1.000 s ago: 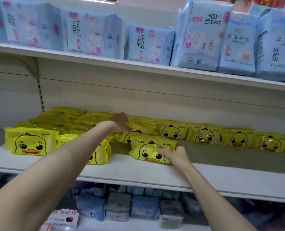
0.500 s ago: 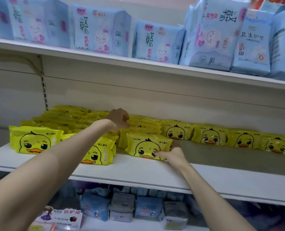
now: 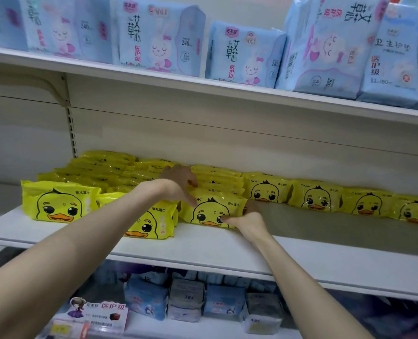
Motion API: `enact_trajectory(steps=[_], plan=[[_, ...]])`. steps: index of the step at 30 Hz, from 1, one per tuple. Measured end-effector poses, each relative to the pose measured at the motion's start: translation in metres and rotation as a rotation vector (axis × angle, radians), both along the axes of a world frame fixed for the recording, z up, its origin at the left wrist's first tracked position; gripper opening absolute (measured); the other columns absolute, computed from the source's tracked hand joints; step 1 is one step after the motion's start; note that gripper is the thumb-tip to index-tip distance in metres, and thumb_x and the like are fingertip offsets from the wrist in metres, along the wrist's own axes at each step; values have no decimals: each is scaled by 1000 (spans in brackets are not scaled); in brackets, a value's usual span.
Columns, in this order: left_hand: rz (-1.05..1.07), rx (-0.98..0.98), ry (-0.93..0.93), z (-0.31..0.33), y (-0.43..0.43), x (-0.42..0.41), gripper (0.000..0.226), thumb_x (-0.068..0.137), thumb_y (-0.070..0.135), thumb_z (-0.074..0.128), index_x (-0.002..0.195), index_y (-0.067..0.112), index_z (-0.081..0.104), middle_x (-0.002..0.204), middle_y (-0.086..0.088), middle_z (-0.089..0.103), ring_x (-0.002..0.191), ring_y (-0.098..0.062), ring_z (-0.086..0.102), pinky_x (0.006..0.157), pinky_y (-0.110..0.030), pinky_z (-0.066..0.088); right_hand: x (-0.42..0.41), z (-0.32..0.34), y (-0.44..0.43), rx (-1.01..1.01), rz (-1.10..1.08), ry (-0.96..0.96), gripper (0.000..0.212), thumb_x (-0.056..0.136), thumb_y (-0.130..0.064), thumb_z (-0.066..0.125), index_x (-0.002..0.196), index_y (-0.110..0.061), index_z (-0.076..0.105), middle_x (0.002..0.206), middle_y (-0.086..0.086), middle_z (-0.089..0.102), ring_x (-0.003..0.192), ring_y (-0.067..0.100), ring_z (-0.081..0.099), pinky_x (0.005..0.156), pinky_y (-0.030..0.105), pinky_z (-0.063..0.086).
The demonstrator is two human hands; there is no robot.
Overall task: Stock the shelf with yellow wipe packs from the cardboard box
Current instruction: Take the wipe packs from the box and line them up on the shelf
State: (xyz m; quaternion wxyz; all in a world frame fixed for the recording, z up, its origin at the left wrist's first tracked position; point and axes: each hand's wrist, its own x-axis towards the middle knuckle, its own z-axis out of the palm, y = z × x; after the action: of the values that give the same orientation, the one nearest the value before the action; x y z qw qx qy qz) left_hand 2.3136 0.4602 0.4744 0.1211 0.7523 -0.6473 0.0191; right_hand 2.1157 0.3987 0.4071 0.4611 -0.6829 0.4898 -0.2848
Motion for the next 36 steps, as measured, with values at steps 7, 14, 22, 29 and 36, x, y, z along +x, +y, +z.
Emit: enact_trajectory(steps=[7,14,22,29,36], plan=[[16,-23,-46,-2,-6,-1,50,68,41,79,110,20,63,115,-2,54,113,-23,45,96,-35,29,3,-8,-1,-72,14,44,28,71,-13,82,74,-19,54,98,8,68,90,25,64,78,32,53],[41,-53,-30,-4,-4,-4,48,69,37,79,110,20,62,111,-2,55,114,-24,45,97,-36,28,1,-11,2,-172,-8,-47,62,64,-9,85,115,-14,51,104,4,66,96,24,63,79,35,55],[-56,-199,269,3,28,-26,56,71,28,81,121,14,60,123,-5,59,111,-20,54,86,-21,40,-29,-2,12,-224,-46,-42,70,71,-30,82,127,-5,48,124,5,54,111,18,50,84,29,41],[-147,-234,413,-5,62,-86,58,70,27,82,120,10,61,116,-6,64,97,-12,57,80,-18,41,-70,-3,45,-310,23,-172,48,80,-22,74,122,-11,54,118,2,60,103,16,57,89,30,48],[-137,-212,636,-51,105,-147,54,73,26,79,121,10,59,107,-1,63,95,-11,58,71,-9,45,-131,-29,78,-248,11,-247,34,82,-23,72,112,-16,60,102,0,67,97,19,63,86,37,53]])
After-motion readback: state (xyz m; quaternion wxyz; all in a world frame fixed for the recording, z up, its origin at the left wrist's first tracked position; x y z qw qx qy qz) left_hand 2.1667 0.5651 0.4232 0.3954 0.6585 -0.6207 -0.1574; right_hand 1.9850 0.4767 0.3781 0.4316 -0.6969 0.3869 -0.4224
